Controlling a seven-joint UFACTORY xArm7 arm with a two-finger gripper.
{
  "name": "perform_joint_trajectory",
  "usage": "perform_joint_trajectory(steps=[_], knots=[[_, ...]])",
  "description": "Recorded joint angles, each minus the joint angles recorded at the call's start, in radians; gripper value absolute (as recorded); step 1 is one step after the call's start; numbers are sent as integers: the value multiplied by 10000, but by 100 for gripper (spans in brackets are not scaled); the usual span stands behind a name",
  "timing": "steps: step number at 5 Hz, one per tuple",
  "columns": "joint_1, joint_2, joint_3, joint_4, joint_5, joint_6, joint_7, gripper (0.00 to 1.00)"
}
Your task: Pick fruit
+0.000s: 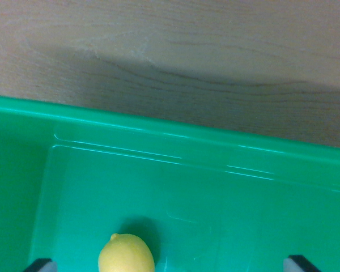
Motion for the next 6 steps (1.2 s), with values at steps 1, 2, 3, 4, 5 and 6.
perform_joint_trajectory(steps=[1, 2, 3, 4, 5, 6], knots=[[46, 159, 27, -346, 30, -461, -202, 0], [46, 159, 27, -346, 30, -461, -202, 0], [93, 326, 55, -708, 62, -943, -413, 0], [93, 326, 55, -708, 62, -943, -413, 0], [138, 483, 82, -1049, 92, -1398, -612, 0], [138, 483, 82, -1049, 92, -1398, -612, 0]])
